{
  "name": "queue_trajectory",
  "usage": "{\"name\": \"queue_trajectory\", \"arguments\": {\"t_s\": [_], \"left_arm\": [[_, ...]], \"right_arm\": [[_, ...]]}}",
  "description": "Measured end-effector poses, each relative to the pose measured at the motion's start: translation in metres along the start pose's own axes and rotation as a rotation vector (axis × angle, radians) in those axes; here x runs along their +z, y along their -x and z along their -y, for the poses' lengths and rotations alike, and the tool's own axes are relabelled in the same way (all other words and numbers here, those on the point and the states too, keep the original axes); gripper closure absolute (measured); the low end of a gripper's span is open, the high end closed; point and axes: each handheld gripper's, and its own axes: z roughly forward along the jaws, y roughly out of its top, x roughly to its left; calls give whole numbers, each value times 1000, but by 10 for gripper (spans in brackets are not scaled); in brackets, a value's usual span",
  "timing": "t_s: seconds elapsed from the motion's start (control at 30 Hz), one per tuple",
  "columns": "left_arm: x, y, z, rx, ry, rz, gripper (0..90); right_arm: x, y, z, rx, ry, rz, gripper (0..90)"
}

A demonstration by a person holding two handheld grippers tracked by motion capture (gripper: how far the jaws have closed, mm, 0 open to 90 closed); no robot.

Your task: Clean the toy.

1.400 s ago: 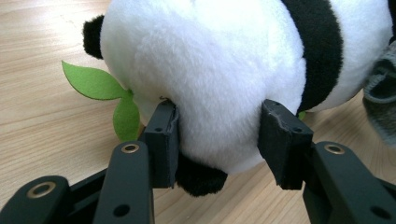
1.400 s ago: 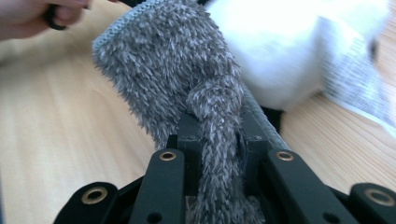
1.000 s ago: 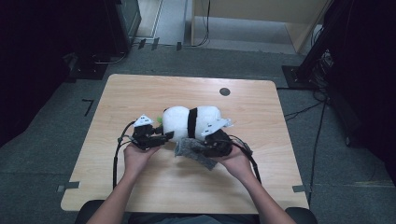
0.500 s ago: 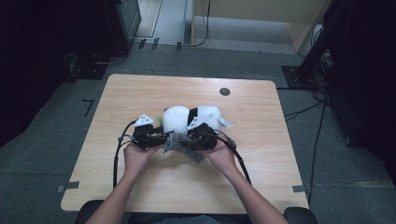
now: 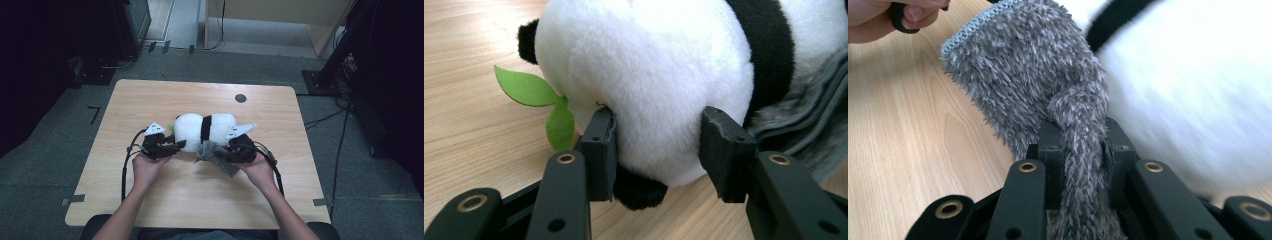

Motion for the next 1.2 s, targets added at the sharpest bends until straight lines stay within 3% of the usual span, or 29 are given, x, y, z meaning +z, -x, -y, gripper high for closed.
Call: {"name": "queue_trajectory", "arguments": {"t_s": [0.27,0.53,0.73,1.1,1.2], "left_arm": [[1,0,0,1,-2,2,549],[1,0,0,1,2,1,549],[1,-1,0,2,2,3,549],[1,0,1,3,4,2,549],[1,-1,1,-5,5,9,556]], "right_arm": [[-25,17,17,40,9,33,764],[-45,40,27,107,39,96,763],[-49,58,30,176,56,145,765],[-47,89,26,256,94,233,765],[-45,99,26,282,106,309,765]]}}
